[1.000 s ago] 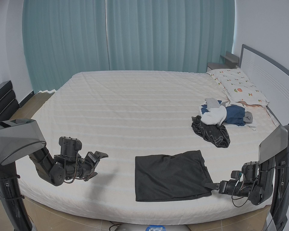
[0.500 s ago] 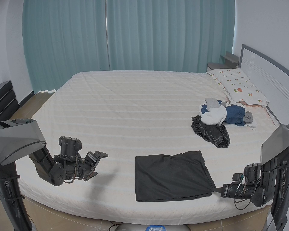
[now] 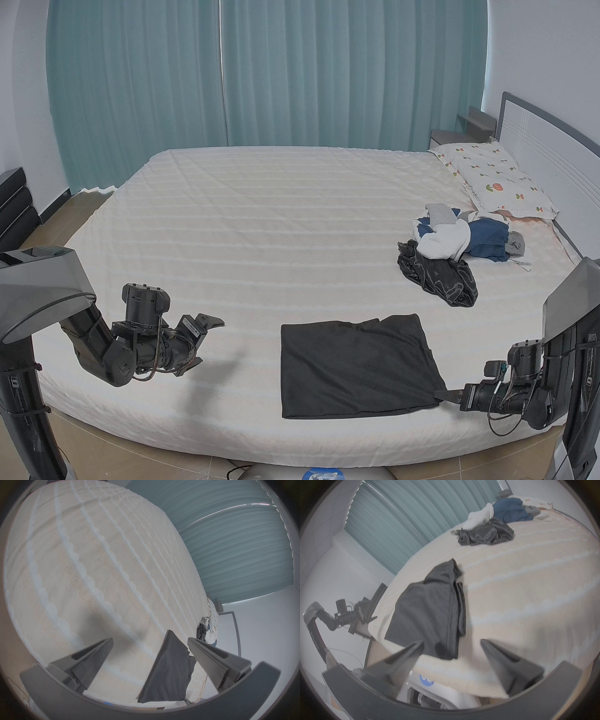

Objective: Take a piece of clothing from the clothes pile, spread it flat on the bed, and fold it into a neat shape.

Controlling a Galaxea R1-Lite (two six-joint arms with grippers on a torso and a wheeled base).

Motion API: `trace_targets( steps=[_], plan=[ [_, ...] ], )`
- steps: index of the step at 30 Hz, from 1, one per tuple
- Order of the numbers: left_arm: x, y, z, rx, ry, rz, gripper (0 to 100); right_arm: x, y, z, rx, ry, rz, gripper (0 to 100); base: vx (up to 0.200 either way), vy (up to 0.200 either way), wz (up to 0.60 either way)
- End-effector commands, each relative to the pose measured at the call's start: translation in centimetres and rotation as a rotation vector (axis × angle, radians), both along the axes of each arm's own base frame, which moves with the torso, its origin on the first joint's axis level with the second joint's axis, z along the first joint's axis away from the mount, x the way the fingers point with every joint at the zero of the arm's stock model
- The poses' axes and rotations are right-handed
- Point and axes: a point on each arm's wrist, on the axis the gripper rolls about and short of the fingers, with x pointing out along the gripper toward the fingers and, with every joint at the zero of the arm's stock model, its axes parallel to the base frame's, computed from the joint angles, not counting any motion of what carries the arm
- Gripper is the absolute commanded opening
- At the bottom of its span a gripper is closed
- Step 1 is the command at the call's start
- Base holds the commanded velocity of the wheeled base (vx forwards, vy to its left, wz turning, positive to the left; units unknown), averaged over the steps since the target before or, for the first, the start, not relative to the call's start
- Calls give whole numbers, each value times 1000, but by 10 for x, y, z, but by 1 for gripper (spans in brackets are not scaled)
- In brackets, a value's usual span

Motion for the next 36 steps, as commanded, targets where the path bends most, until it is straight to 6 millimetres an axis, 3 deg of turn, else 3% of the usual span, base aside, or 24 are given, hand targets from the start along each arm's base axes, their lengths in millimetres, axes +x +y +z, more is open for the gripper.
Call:
trace_targets(
  steps=[1,7,8,9,13,16,21,31,32,36],
  plan=[
    [0,0,0,1,-2,2,100,29,-7,18,34,-159,-46,100,0,0,0],
    [2,0,0,-5,-1,7,100,107,9,7,243,-240,-135,100,0,0,0],
    [2,0,0,-5,-1,8,100,111,10,6,250,-242,-135,100,0,0,0],
    [2,1,0,-6,-2,9,100,133,18,0,265,-234,-130,100,0,0,0],
    [1,1,-1,-1,1,9,100,170,30,-1,252,-169,-140,100,0,0,0],
    [1,1,-1,3,1,8,100,182,30,-4,249,-160,-151,100,0,0,0],
    [1,0,-2,7,1,6,100,183,29,-16,243,-138,-157,100,0,0,0],
    [1,0,-2,7,3,6,100,192,34,-19,250,-164,-148,100,0,0,0],
    [1,0,-2,7,3,6,100,193,32,-17,249,-170,-154,0,0,0,0],
    [0,0,-2,7,4,6,100,194,29,-17,240,-182,-178,0,0,0,0]
  ],
)
